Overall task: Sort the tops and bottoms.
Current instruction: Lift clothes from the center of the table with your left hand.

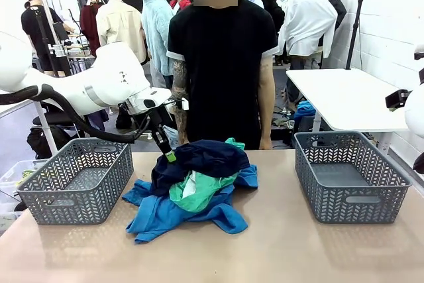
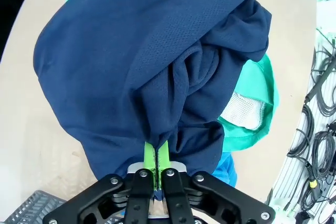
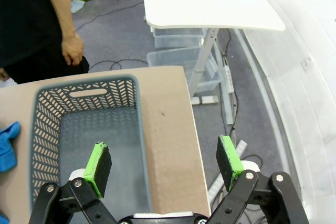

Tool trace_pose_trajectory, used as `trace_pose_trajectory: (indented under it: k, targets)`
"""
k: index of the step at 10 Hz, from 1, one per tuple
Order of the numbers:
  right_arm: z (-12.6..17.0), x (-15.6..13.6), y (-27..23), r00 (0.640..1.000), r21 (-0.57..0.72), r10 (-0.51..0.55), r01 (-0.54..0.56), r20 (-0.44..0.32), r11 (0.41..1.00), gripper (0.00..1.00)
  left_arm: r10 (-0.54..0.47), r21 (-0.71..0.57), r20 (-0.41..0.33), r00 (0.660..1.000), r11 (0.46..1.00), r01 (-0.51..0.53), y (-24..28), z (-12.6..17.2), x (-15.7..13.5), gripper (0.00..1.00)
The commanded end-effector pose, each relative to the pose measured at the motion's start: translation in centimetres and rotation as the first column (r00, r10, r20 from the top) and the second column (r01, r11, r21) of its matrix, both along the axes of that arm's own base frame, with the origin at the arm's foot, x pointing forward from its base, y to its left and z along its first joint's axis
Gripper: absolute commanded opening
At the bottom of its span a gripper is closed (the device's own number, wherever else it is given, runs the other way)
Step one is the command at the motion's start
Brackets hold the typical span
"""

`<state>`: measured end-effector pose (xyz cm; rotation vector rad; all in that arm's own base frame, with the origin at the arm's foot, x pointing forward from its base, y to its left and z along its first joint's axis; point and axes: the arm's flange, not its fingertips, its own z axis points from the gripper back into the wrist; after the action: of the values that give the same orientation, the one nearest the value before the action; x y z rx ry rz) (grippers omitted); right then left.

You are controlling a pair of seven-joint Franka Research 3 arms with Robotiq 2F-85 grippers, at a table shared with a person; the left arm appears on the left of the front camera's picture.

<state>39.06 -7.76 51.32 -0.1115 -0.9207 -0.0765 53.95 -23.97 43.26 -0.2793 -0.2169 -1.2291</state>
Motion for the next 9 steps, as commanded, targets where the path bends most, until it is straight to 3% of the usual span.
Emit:
trace_pose_trajectory:
  k: [1, 4, 6, 9]
  targets:
    - [-0.1, 0.1, 0.1, 1.0, -0.002, -0.007, 0.007, -0.009, 1.0, 1.0, 0.004, 0.007, 0.006, 1.0, 1.0, -0.004, 0.0, 0.8, -0.7, 0.0]
    - [-0.1, 0.1, 0.1, 1.0, -0.002, -0.007, 0.007, -0.009, 1.0, 1.0, -0.008, -0.002, 0.09, 0.996, 1.0, 0.009, -1.7, 6.4, -2.3, 0.0]
    - [-0.1, 0.1, 0.1, 1.0, -0.002, -0.007, 0.007, -0.009, 1.0, 1.0, -0.055, 0.062, 0.226, 0.972, 0.997, 0.042, -5.4, 14.3, -4.5, 0.0]
    - [-0.1, 0.1, 0.1, 1.0, -0.002, -0.007, 0.007, -0.009, 1.0, 1.0, -0.098, 0.115, 0.465, 0.88, 0.992, 0.05, -11.1, 27.5, -8.9, 0.0]
